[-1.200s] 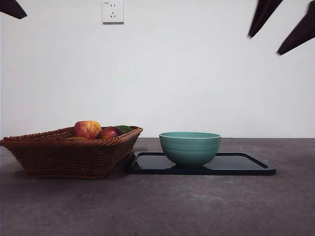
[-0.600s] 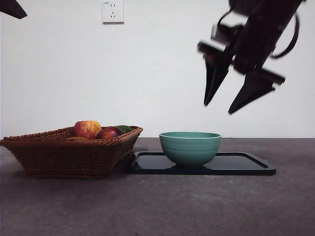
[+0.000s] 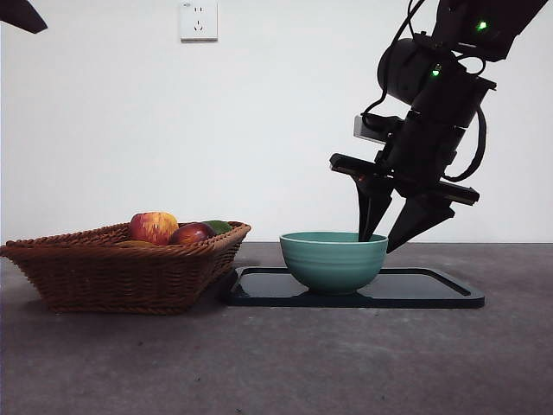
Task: Pick up the wifruite, put it on the bowl, pick up the plate, put it on desk
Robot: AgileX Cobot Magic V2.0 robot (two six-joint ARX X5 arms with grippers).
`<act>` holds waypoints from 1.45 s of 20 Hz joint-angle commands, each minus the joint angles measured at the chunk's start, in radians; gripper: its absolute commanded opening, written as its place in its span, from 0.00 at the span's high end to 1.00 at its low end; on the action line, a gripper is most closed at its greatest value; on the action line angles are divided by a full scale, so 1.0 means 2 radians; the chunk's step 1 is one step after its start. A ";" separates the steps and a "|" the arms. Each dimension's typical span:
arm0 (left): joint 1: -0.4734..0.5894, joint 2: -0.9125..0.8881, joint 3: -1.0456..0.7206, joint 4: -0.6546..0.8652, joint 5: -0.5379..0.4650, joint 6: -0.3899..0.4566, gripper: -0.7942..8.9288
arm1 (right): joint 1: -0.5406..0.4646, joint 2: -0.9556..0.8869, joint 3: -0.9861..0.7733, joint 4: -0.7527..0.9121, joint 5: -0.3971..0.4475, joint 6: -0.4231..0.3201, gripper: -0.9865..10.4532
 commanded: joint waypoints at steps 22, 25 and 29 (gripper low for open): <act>-0.003 0.002 0.009 0.006 0.002 0.008 0.53 | 0.027 -0.224 0.011 -0.127 0.000 -0.040 0.91; -0.003 0.002 0.009 0.006 0.002 0.008 0.53 | 0.047 -0.282 0.007 -0.169 0.000 -0.042 0.91; -0.003 0.002 0.009 0.006 0.002 0.008 0.53 | 0.080 -0.342 -0.044 -0.171 0.010 -0.039 0.91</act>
